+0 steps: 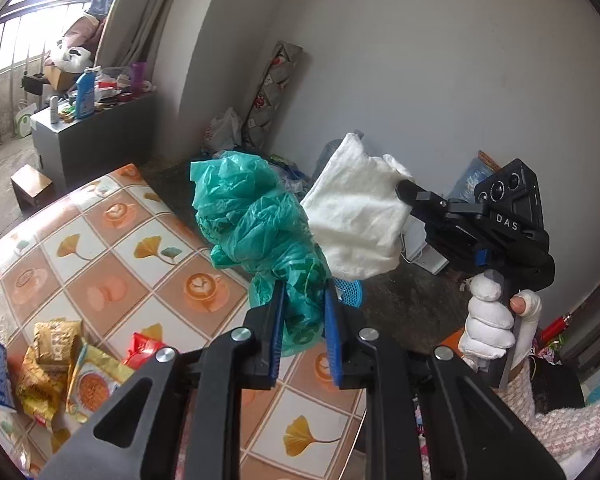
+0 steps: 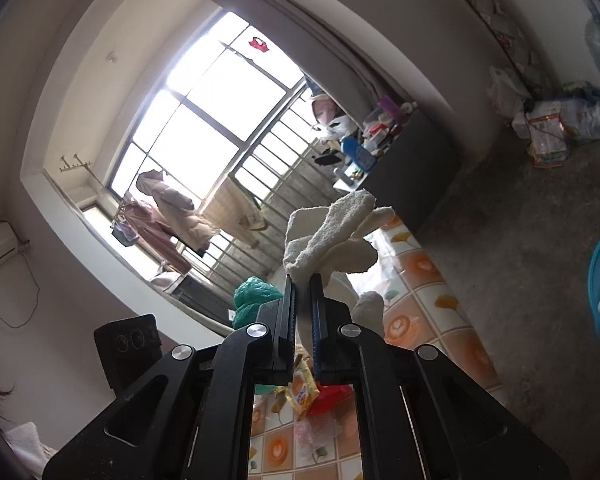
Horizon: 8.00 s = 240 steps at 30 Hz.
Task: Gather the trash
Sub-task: 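Carry both items to the blue basket and open both tools over it, then move both tools back to the table, then grasp the yellow Enaak snack bag with the left tool while the right tool grasps the red bag, then carry both bags over the blue basket, then open both tools to drop the bags into the basket, then move both tools back to the table, then grasp the clear plastic wrapper with the right tool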
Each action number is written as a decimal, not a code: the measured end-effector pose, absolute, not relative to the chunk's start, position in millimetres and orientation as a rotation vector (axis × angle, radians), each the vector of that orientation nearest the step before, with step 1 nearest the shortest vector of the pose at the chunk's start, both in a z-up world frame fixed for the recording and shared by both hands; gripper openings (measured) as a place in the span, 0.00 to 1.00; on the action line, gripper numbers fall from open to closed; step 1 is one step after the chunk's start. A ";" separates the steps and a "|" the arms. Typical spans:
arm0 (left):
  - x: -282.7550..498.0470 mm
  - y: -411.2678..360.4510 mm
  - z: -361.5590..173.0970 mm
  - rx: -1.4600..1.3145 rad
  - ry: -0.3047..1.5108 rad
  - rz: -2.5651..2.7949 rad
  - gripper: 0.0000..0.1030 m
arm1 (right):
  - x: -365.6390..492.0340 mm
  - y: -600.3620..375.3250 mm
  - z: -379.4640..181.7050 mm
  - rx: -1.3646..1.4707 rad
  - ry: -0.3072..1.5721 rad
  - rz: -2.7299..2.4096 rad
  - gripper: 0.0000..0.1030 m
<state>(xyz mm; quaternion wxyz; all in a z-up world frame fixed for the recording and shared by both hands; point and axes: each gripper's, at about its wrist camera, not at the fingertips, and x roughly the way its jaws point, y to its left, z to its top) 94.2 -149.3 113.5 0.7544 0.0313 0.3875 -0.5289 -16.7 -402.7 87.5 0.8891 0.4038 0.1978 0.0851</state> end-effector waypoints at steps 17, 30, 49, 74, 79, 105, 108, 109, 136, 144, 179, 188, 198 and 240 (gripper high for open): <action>68.2 -497.4 -12.9 0.449 1.045 -1.474 0.19 | -53.2 -591.6 -47.5 0.946 0.548 -0.489 0.06; 96.8 -529.2 -80.7 0.475 1.064 -1.328 0.64 | -59.4 -626.7 -170.9 1.011 0.769 -0.706 0.43; 137.0 -153.9 136.5 0.268 0.670 -0.881 0.73 | -14.1 -432.8 14.0 0.789 0.586 0.029 0.55; 145.8 23.5 -30.3 -0.150 0.938 -0.539 0.63 | 106.8 -270.2 -32.2 0.961 1.069 0.218 0.50; 159.9 15.7 -41.7 -0.139 0.956 -0.531 0.54 | 114.5 -262.8 -38.5 0.969 1.112 0.175 0.47; 158.7 11.2 -49.6 -0.059 0.941 -0.559 0.10 | 111.7 -266.5 -43.3 1.026 1.085 0.114 0.00; 154.9 14.2 -39.8 -0.075 0.921 -0.581 0.10 | 106.6 -270.1 -35.1 1.016 1.052 0.118 0.00; 153.2 15.3 -36.3 -0.078 0.912 -0.587 0.10 | 105.0 -271.4 -31.8 1.010 1.041 0.117 0.00; 139.7 -49.7 59.4 -0.043 0.760 -0.805 0.07 | 38.3 -369.5 33.0 0.969 0.663 -0.068 0.00; 141.9 -179.6 59.6 0.087 0.859 -0.987 0.08 | -22.7 -441.3 26.4 1.019 0.535 -0.298 0.00; 92.6 -538.7 -101.1 0.588 1.158 -1.174 0.52 | -84.7 -639.9 -183.1 1.320 0.690 -0.822 0.29; 134.6 -416.7 0.3 0.461 1.050 -1.155 0.59 | -90.6 -579.2 -97.1 1.174 0.547 -0.647 0.43; 158.7 -196.4 46.4 0.306 0.988 -0.842 0.59 | -22.3 -471.3 -32.6 0.994 0.645 -0.197 0.48; 106.4 -37.7 -61.9 0.162 0.997 -0.707 0.10 | 68.0 -256.6 -80.3 1.002 1.088 0.210 0.07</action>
